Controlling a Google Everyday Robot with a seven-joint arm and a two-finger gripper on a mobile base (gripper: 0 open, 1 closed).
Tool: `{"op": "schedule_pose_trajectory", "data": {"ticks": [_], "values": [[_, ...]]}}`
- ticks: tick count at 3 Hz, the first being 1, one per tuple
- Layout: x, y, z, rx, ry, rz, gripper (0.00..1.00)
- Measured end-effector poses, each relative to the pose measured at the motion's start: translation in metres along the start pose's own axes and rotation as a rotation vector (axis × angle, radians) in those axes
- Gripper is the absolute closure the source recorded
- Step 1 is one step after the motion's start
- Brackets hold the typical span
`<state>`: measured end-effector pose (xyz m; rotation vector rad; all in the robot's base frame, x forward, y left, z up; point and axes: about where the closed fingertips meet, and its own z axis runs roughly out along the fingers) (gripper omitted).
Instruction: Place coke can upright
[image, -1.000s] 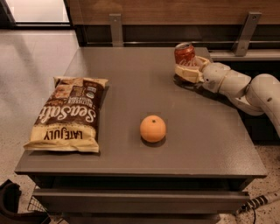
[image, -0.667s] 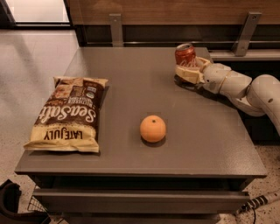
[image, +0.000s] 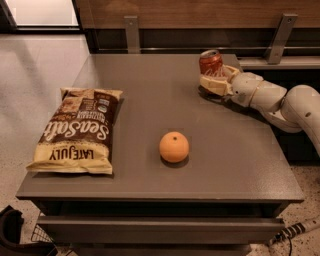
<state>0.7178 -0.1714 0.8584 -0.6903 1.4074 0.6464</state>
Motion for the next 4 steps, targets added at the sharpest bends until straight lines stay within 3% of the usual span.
{"op": "schedule_pose_trajectory", "data": {"ticks": [2, 3, 4], "values": [[-0.0007, 0.0037, 0.0051, -0.009, -0.001, 0.0, 0.13], [-0.001, 0.0058, 0.0079, -0.014, -0.002, 0.0, 0.0], [-0.001, 0.0058, 0.008, -0.014, -0.002, 0.0, 0.0]]}}
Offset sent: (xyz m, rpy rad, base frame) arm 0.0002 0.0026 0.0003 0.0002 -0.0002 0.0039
